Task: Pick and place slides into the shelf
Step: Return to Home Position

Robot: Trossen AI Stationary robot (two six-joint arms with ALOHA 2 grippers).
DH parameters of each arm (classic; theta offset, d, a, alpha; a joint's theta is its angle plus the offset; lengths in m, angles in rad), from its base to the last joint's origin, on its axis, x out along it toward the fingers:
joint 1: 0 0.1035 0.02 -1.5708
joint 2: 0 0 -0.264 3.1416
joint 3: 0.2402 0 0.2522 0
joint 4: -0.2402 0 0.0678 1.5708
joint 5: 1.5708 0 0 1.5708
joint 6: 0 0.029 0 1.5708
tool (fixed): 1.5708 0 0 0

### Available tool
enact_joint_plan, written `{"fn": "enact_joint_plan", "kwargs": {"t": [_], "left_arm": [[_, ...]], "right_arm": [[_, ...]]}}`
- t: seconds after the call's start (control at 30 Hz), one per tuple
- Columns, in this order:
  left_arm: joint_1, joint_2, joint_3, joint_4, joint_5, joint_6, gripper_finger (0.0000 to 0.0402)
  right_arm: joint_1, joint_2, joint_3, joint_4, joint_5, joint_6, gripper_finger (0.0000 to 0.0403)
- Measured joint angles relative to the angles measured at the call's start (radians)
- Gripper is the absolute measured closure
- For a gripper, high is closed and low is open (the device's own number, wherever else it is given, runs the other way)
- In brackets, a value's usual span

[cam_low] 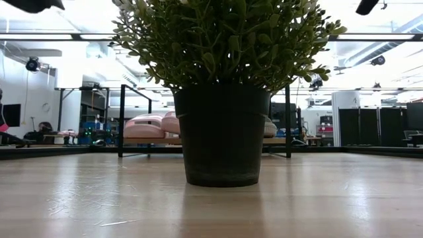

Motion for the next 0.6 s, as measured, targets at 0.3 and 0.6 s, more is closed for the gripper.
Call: {"fn": "enact_joint_plan", "kwargs": {"t": [0.3, 0.6], "left_arm": [[0.000, -0.002, -0.148, 0.270, -0.022, -0.033, 0.0402], [0.000, 0.022, -0.213, 0.347, -0.013, -0.064, 0.0401]], "right_arm": [[0.000, -0.113, -0.088, -0.001, 0.025, -0.009, 0.0394], [0.000, -0.170, -0.158, 0.017, 0.025, 0.009, 0.0394]]}}
